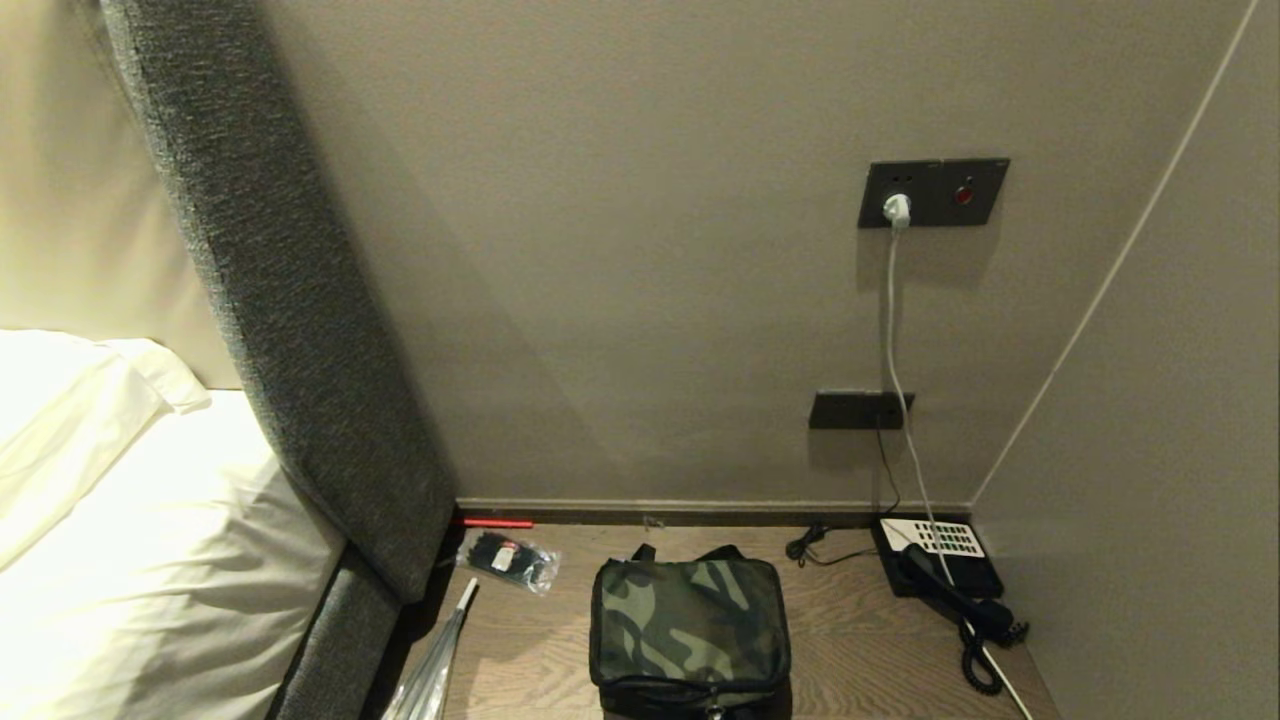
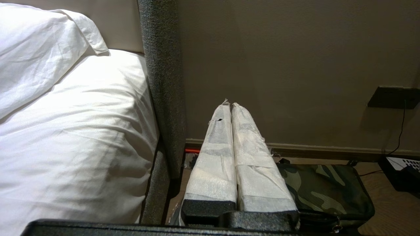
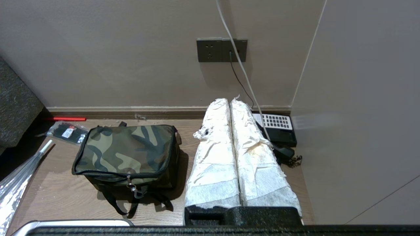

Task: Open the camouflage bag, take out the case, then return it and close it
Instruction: Open the top of the storage box

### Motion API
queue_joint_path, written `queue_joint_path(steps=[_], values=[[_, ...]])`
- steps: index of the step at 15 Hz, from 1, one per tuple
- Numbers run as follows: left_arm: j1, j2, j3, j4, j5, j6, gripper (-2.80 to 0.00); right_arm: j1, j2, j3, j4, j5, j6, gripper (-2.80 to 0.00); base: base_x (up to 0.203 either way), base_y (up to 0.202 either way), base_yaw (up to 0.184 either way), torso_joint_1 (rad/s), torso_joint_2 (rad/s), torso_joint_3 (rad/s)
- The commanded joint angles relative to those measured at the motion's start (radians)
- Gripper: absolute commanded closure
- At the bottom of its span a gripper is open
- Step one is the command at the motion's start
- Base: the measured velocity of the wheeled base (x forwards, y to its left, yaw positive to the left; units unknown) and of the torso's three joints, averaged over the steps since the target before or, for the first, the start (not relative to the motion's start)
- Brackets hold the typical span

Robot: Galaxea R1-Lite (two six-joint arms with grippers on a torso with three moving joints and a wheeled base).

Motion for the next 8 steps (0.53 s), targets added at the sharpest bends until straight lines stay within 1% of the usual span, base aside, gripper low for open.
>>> queue_joint_path(steps=[1,8], values=[[0.0,0.001,0.04,-0.001,0.0,0.0,0.0,0.0,-0.003,0.0,0.0,0.001,0.0,0.0,0.0,0.0,0.0,0.0,0.0,0.0],[0.0,0.001,0.04,-0.001,0.0,0.0,0.0,0.0,-0.003,0.0,0.0,0.001,0.0,0.0,0.0,0.0,0.0,0.0,0.0,0.0]])
